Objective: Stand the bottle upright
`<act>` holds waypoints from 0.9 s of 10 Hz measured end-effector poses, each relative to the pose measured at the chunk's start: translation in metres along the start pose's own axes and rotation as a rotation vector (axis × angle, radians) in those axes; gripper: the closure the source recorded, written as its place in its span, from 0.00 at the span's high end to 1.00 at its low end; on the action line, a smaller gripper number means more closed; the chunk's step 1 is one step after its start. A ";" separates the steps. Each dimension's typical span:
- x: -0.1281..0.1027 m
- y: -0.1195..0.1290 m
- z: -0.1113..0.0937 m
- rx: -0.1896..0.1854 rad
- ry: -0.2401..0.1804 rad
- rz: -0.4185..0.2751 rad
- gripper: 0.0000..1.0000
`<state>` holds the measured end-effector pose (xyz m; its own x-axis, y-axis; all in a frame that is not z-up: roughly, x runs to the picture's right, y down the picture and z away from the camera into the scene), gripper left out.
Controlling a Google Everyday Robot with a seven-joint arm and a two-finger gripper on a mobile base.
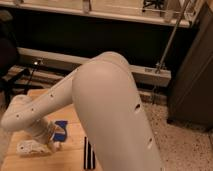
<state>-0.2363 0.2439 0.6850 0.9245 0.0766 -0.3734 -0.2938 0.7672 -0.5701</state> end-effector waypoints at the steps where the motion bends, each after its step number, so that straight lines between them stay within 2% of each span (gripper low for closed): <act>1: 0.003 0.000 0.002 0.003 0.012 -0.048 0.65; 3: 0.000 0.001 0.005 0.017 0.028 -0.121 0.65; 4: -0.003 0.001 0.007 0.022 0.030 -0.130 0.65; 9: -0.021 -0.013 0.028 0.043 0.028 -0.107 0.65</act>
<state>-0.2448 0.2499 0.7205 0.9426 -0.0243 -0.3331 -0.1829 0.7970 -0.5757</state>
